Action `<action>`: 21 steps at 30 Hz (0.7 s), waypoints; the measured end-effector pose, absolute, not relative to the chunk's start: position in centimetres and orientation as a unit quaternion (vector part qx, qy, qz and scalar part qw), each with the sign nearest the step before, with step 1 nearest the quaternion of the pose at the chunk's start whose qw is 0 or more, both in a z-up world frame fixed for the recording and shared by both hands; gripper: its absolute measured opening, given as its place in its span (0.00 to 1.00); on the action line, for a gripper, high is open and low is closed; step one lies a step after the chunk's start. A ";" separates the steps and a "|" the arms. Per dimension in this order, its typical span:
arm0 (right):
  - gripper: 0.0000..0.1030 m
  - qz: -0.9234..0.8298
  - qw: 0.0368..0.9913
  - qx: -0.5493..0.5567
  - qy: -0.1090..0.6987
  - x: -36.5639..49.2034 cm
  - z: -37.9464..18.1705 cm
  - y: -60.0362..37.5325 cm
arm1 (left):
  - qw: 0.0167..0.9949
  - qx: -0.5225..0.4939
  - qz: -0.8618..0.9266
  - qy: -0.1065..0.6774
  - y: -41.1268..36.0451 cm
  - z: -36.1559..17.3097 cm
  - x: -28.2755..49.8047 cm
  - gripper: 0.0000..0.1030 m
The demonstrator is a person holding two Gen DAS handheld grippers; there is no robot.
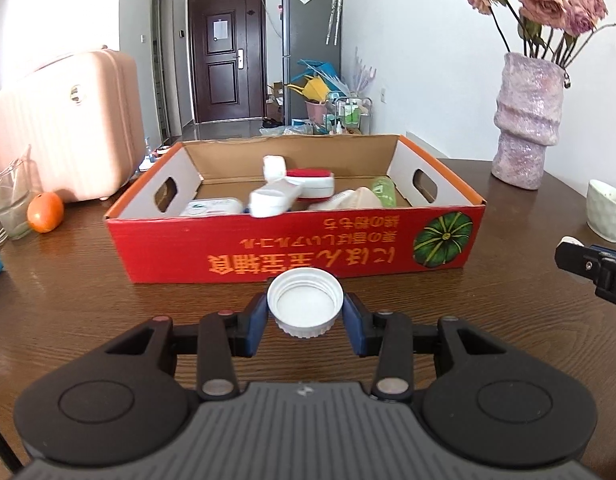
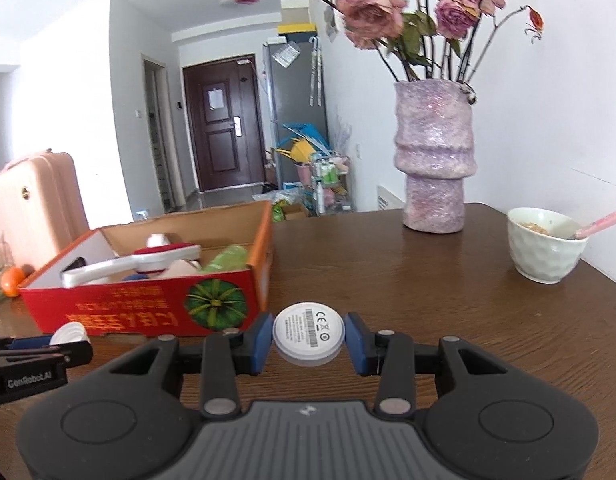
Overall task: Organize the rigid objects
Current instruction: 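Carry the white cap and disc cap over the red box with both grippers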
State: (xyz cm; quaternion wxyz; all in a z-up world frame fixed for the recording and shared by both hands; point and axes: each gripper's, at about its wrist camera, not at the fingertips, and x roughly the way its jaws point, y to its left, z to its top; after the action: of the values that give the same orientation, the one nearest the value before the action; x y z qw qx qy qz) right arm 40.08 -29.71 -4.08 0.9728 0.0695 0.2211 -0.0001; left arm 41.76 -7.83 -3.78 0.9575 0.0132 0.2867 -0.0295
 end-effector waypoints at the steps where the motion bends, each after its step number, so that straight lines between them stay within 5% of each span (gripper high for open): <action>1: 0.38 0.002 0.973 0.070 0.219 40.0 -4.0 -29.3 | 0.958 0.010 -0.029 0.285 -7.5 -3.7 41.6 0.40; 21: 0.38 0.025 0.977 0.080 0.198 40.5 -3.4 -23.0 | 0.970 -0.028 -0.003 0.240 -1.5 -0.4 40.5 0.40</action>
State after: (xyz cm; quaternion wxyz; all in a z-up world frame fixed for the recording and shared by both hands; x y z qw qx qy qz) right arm 40.47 -22.99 -3.41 0.9766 0.0797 0.1982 0.0251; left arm 40.55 -1.46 -0.41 0.9704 -0.0283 0.2397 -0.0031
